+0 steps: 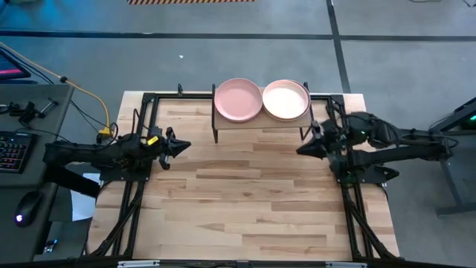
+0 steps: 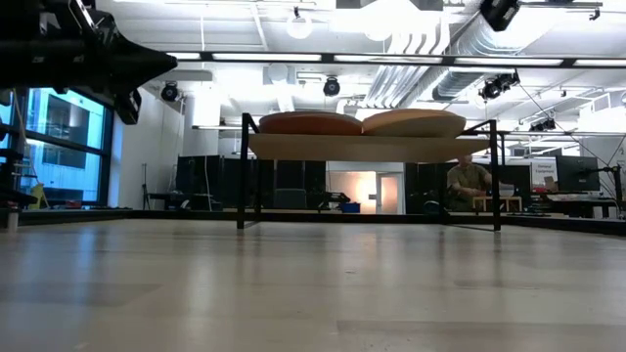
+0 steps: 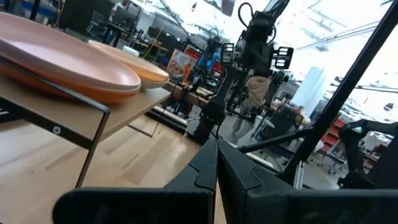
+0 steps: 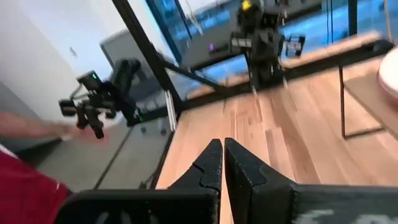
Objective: Place and stack plates onto a shelf
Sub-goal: Return to Home Position
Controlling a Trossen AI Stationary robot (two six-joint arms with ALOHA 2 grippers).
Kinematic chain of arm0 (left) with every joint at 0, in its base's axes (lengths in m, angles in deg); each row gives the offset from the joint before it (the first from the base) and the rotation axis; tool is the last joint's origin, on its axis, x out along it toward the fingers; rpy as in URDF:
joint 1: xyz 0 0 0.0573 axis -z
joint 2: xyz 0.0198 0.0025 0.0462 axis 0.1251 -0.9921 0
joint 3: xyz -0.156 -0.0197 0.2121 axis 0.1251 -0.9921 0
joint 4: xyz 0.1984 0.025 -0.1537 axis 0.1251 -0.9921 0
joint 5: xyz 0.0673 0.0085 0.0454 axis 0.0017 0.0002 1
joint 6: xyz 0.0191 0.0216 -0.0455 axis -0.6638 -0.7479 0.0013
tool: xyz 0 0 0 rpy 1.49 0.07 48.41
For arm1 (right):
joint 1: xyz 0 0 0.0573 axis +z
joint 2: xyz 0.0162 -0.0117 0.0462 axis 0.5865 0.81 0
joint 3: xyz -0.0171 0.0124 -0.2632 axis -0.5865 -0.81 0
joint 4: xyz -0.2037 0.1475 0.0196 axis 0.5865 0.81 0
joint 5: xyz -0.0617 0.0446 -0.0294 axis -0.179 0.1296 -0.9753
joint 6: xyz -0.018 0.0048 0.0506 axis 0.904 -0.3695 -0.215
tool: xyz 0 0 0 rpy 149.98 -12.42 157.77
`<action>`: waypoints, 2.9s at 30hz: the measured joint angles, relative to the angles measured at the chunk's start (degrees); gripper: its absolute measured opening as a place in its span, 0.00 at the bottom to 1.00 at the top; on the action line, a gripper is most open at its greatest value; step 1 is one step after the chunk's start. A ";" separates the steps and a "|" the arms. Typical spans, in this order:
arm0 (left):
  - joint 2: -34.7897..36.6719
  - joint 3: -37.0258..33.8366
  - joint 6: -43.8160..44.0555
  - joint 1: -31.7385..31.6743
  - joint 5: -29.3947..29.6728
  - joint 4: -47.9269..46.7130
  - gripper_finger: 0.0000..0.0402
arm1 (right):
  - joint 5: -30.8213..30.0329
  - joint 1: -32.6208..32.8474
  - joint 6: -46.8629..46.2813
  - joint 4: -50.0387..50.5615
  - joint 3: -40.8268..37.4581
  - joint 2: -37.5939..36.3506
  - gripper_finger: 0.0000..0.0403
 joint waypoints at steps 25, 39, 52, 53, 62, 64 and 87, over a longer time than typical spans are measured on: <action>0.00 0.00 -0.02 0.00 0.04 -0.44 0.00 | -6.20 3.46 2.25 -37.77 -43.19 -26.43 0.00; 0.00 0.00 -0.02 0.00 0.04 -0.44 0.00 | -6.45 3.46 -10.84 -30.83 -43.17 -26.29 0.00; 4.82 0.00 -0.04 0.01 0.12 -3.44 0.00 | -6.70 4.65 -11.10 -20.28 -43.13 -37.52 0.00; 6.00 0.02 -0.04 0.00 0.14 -3.97 0.00 | -6.70 4.72 -11.09 -19.91 -43.12 -37.54 0.00; 15.26 0.01 -0.05 0.07 0.13 -10.54 0.00 | -6.91 4.46 -11.10 -18.25 -43.12 -37.51 0.00; 15.28 0.01 -0.04 0.69 0.12 -10.97 0.00 | -6.92 4.11 -11.10 -18.24 -43.12 -37.39 0.00; 13.38 0.02 -0.04 1.20 0.02 -20.96 0.00 | -6.85 4.10 -11.10 -18.20 -43.12 -37.18 0.00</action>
